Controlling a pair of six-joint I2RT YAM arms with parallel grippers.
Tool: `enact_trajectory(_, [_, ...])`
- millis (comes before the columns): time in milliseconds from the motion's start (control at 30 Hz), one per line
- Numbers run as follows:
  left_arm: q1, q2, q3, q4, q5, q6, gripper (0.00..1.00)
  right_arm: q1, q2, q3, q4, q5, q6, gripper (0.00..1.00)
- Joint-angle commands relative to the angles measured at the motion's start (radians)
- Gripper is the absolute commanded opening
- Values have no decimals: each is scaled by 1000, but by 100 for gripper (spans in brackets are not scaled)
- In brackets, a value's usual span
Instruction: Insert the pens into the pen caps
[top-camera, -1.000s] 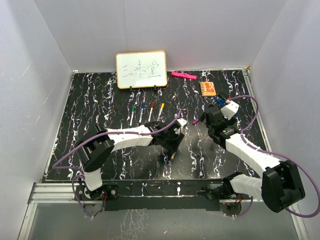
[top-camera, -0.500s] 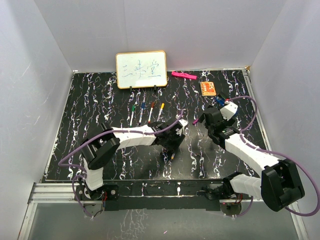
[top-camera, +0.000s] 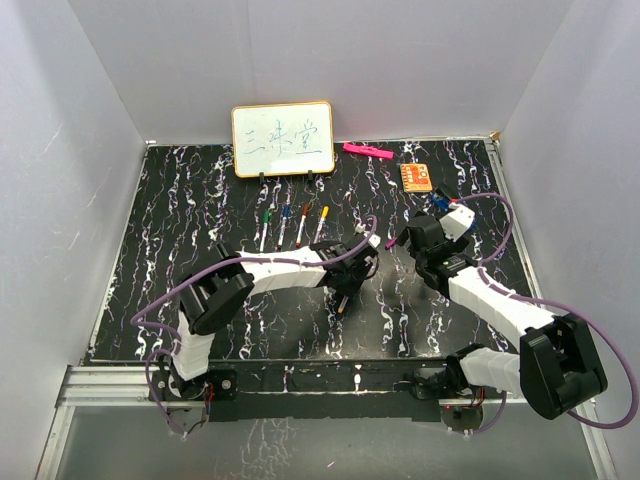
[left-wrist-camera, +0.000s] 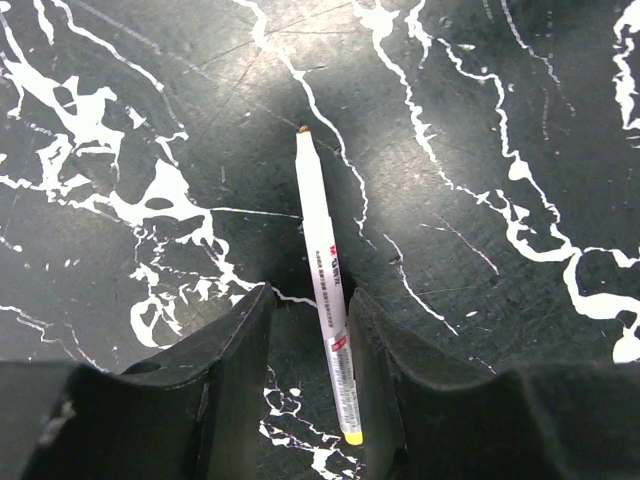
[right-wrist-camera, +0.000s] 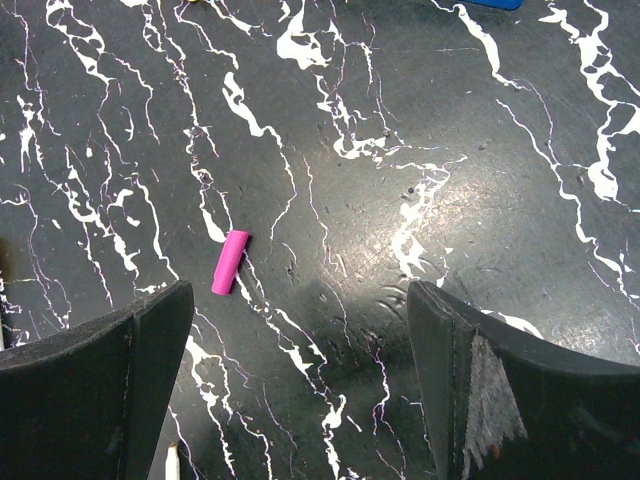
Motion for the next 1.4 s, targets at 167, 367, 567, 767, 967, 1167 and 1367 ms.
enact_trajectory(167, [9, 25, -109, -297, -67, -59, 35, -11, -15, 13, 44, 10, 11, 85])
enact_trajectory(367, [9, 11, -119, -287, -34, -67, 22, -14, 19, 35, 43, 2, 8, 85])
enact_trajectory(567, [8, 32, -133, -214, 35, -60, 0, -13, 104, 70, 21, -30, 4, 81])
enact_trajectory(767, [10, 22, -129, -202, 15, -20, 0, -14, 180, 95, 21, -99, 10, 75])
enact_trajectory(967, [34, -74, -148, -173, -17, -19, 0, -12, 226, 144, 53, -153, -7, 65])
enact_trajectory(1167, [73, -234, -201, -116, -21, -26, 0, -12, 292, 186, 69, -174, -24, 55])
enact_trajectory(1367, [91, -383, -263, -56, -59, -14, 0, -11, 376, 222, 76, -195, -33, 46])
